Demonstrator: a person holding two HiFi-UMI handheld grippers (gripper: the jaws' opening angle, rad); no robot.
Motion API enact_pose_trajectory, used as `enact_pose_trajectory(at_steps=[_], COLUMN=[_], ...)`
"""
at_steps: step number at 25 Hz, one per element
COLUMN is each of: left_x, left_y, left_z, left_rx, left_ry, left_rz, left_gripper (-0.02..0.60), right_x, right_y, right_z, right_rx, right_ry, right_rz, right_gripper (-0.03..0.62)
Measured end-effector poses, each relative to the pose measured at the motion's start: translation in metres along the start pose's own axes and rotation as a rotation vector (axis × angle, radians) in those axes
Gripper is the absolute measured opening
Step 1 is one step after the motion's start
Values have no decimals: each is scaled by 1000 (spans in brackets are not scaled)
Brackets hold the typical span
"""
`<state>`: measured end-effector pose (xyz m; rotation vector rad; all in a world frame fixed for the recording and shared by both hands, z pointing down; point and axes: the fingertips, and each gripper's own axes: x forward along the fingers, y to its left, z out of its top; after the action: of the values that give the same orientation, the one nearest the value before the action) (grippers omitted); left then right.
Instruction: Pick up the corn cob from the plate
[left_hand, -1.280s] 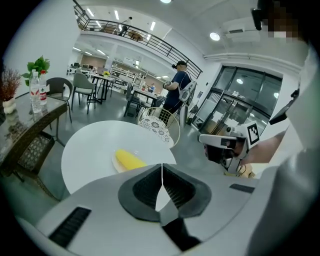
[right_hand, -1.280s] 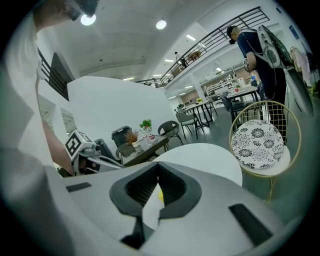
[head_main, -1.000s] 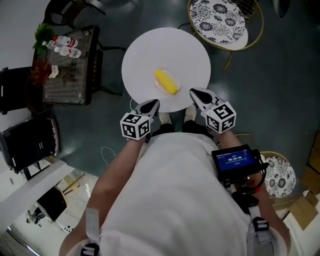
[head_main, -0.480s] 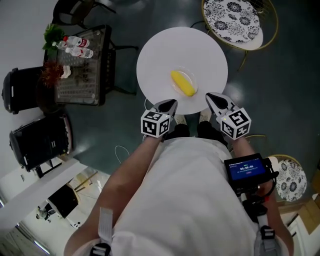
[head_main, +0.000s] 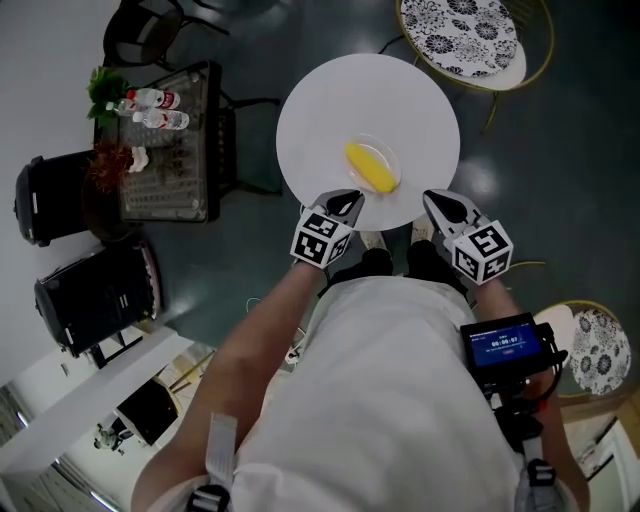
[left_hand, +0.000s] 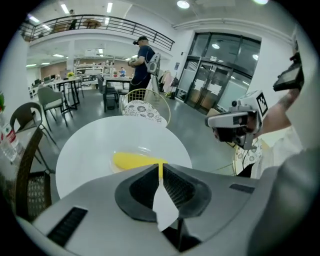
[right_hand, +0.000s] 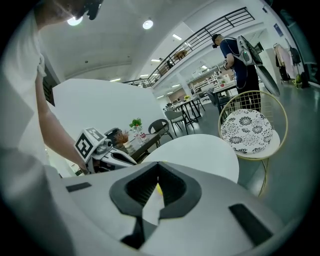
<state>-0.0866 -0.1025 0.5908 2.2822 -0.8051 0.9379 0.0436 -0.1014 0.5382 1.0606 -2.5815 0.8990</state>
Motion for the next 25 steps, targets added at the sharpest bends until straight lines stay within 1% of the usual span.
enact_pose_trajectory(at_steps=[3,9,10,11,12,15,18,20,25], left_x=[6,26,30,33,36,45,52,57,72], left_y=[-2,5,5,6,7,10,13,15,22], left_z=[0,1,1,1,1,0,-4,-5,-8], left_rx=[161,571,634,691,741,880,1002,1072,1219], left_ry=[44,183,208,232,254,316,381,419,520], left_rz=[-39,-108,-121,-136,-150,-192,-239,-262,-308], left_gripper=[8,8,22,55,61,74,94,111,159], right_x=[-1,-7,-8,-10,-11,-13,-15,-17,-23], right_y=[-1,-10,-12,-13,-15,-18,-20,-24,-30], right_z=[-1,-7,-8,-9,-9,-9,-8,-6,-8], right_rx=[11,31,36,41,47,66,81,86,109], right_ry=[-4,-7,-9,-13,-17,-29,-36,-41,-53], right_rz=[-12,-40,-46,-53,-60,-80,-100,-112,-140], right_gripper=[8,8,8,7,7,8,8,8,8])
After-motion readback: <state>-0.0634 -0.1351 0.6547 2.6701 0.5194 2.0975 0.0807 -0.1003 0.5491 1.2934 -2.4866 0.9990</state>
